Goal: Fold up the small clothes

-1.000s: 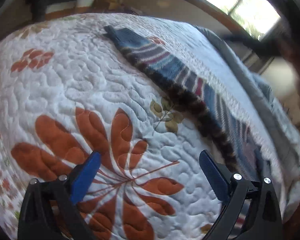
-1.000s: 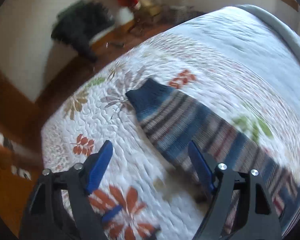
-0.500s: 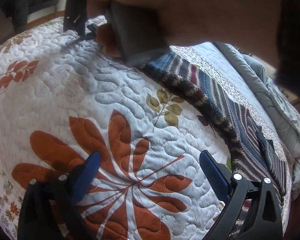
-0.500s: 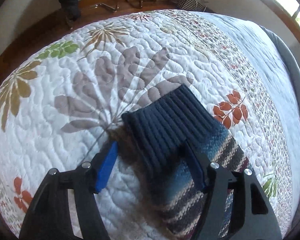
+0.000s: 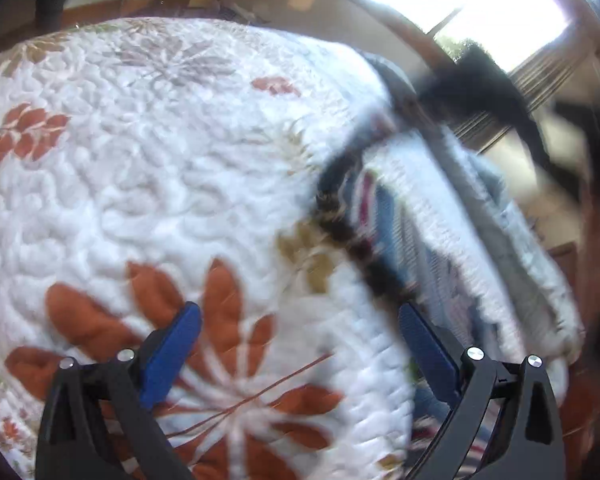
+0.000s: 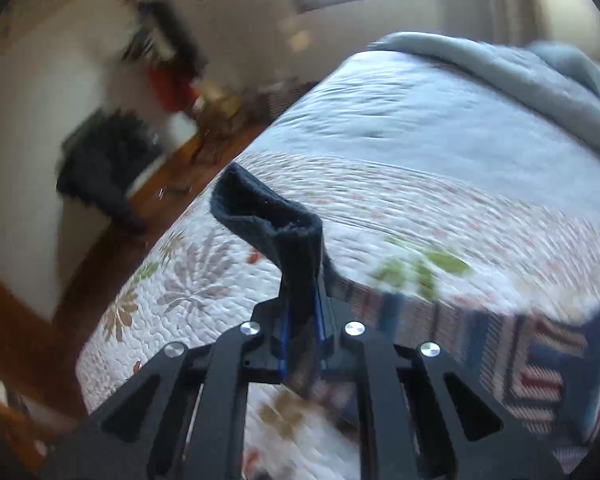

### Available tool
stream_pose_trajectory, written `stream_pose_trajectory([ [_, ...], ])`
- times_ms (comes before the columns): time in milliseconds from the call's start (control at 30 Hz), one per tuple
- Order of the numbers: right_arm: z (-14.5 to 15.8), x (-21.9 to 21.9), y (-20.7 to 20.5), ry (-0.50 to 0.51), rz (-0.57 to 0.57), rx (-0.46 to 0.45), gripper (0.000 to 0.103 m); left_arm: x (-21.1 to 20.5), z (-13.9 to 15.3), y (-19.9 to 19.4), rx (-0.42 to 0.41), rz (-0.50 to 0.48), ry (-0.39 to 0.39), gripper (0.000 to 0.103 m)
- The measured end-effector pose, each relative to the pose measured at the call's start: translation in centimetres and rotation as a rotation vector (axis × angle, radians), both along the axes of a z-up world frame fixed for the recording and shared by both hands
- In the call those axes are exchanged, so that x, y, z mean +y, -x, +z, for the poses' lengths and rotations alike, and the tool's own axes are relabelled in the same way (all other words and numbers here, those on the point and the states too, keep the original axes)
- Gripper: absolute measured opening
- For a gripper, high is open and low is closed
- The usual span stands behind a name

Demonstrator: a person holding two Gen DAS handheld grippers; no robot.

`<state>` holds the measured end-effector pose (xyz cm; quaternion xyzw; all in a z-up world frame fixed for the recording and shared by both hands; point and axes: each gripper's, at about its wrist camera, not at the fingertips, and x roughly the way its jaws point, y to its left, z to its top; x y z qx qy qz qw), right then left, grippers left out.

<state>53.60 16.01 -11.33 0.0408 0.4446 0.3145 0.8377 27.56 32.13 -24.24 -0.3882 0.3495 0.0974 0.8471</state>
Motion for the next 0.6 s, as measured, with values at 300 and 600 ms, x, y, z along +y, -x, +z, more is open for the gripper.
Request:
stream_pose_trajectory([
  [300, -9.4, -23.1, 3.1, -0.135, -0.331, 0.238, 0.01, -7.3, 3.3, -2.7, -0.14, -0.159, -0.105, 0.099],
  [600, -15.9, -29.9, 4.7, -0.237, -0.326, 0.403, 0.043, -13.8, 1.8, -5.8, -0.121, -0.401, -0.037, 0.099],
])
